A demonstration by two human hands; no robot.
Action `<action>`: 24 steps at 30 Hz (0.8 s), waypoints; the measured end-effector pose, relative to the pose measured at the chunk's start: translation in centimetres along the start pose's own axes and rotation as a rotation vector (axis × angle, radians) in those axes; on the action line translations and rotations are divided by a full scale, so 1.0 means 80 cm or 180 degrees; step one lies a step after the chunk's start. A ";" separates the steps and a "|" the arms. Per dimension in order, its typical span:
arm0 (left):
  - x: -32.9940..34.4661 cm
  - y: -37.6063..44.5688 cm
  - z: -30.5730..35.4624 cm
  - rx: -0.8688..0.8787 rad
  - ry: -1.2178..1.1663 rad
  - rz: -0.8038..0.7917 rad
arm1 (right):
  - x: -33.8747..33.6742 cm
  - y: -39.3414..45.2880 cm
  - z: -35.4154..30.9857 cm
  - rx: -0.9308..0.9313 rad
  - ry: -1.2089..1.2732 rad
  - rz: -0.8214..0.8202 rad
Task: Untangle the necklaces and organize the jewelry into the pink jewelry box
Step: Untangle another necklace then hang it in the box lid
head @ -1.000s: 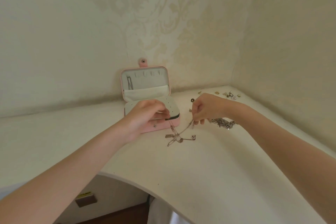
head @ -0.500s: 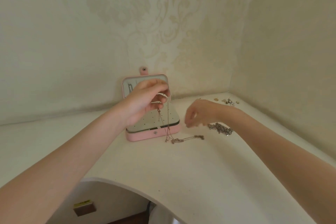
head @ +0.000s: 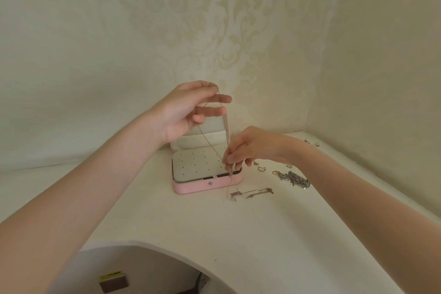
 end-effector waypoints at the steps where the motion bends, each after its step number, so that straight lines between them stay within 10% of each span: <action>1: -0.002 0.000 0.003 -0.0075 -0.0151 -0.0059 | -0.005 0.000 -0.001 -0.0016 0.0030 0.0093; 7: -0.015 0.005 0.010 -0.0278 -0.0717 -0.0301 | -0.040 -0.004 -0.004 -0.0048 0.0158 0.0739; 17: -0.030 0.017 -0.048 -0.0496 0.0965 0.0301 | -0.058 -0.008 -0.024 -0.0263 0.0769 0.1089; 24: -0.016 0.022 -0.033 0.0338 0.1571 0.0468 | -0.044 0.003 -0.025 -0.0302 0.0803 0.0784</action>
Point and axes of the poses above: each hand's wrist, its own y-axis towards the middle knuckle, its own x-axis out of the palm, z = x × y, the point moved 8 cm from there along y, towards the middle knuckle, and after that the axes turned 15 degrees about -x, right-handed, at the moved point
